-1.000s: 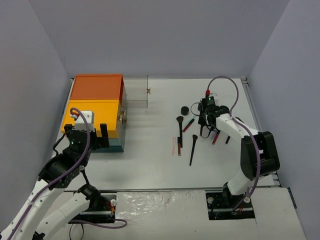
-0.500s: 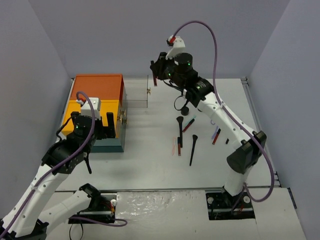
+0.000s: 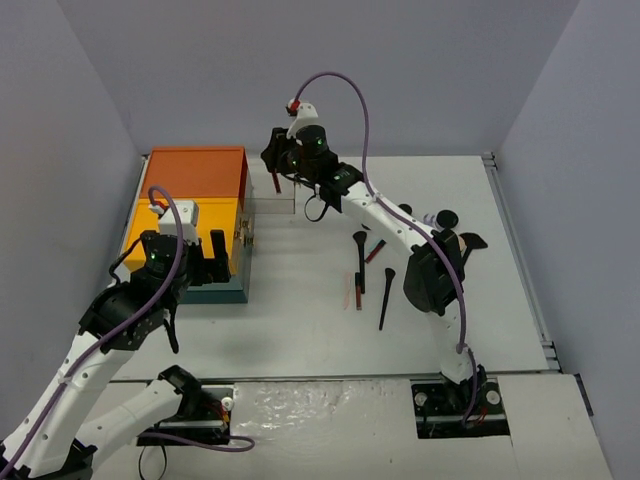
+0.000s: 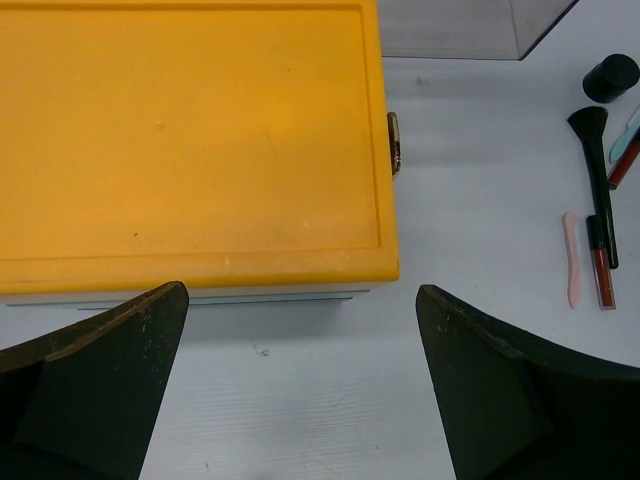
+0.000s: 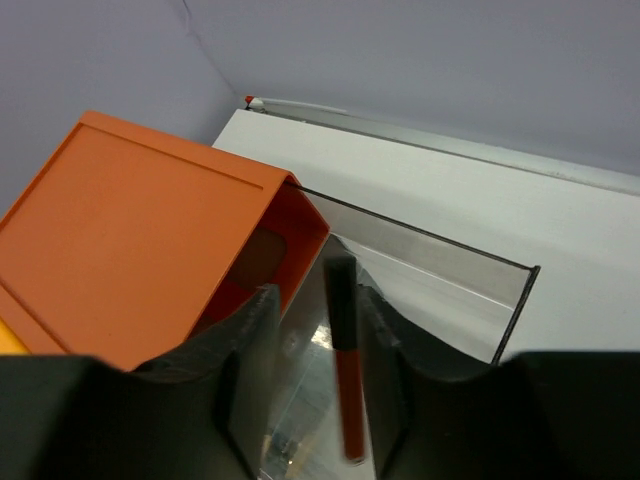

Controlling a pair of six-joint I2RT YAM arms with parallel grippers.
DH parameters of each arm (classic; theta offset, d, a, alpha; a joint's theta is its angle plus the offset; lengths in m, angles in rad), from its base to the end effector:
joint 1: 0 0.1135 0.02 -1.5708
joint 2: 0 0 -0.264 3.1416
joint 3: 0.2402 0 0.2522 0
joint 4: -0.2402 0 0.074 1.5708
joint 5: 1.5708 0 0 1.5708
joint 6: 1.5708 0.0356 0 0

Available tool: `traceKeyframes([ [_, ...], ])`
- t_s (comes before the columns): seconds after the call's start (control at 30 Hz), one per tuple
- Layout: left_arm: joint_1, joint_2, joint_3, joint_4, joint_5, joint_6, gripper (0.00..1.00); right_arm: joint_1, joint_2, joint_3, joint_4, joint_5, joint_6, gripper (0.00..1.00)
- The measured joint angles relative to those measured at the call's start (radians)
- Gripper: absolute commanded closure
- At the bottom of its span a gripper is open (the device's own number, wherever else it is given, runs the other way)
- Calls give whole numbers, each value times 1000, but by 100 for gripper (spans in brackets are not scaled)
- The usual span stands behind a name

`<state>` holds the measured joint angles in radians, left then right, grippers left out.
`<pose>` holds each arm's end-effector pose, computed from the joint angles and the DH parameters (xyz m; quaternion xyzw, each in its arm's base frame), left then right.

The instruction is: Organize the makeup

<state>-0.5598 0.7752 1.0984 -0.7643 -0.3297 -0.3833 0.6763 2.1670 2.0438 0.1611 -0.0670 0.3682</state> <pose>0.1265 -0.0657 0.3870 -0.0141 0.8377 -0.1164 0.5334 0.4104 0.3324 0.3655 -0.1302 0.6813 0.3793 0.6124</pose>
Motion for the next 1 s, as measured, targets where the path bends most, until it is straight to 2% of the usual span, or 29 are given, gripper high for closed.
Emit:
traceKeyframes([
  [0.1, 0, -17, 0, -8, 0, -9, 3, 4, 4, 0, 10, 13, -2, 44],
  [0.3, 0, -33, 0, -11, -1, -14, 3, 5, -77, -99, 14, 98, -39, 40],
  [0.5, 2, -22, 0, -9, 1, -15, 3, -17, -354, -448, -45, 297, -54, 38],
  [0.67, 5, 3, -3, -1, 17, -15, 3, -110, -586, -705, -113, 424, 12, 38],
  [0.83, 5, 23, -15, 13, 33, -15, 3, -260, -801, -1039, -228, 479, 116, 39],
  [1.0, 5, 46, -17, 24, 55, -16, 3, -375, -881, -1253, -294, 437, 234, 41],
])
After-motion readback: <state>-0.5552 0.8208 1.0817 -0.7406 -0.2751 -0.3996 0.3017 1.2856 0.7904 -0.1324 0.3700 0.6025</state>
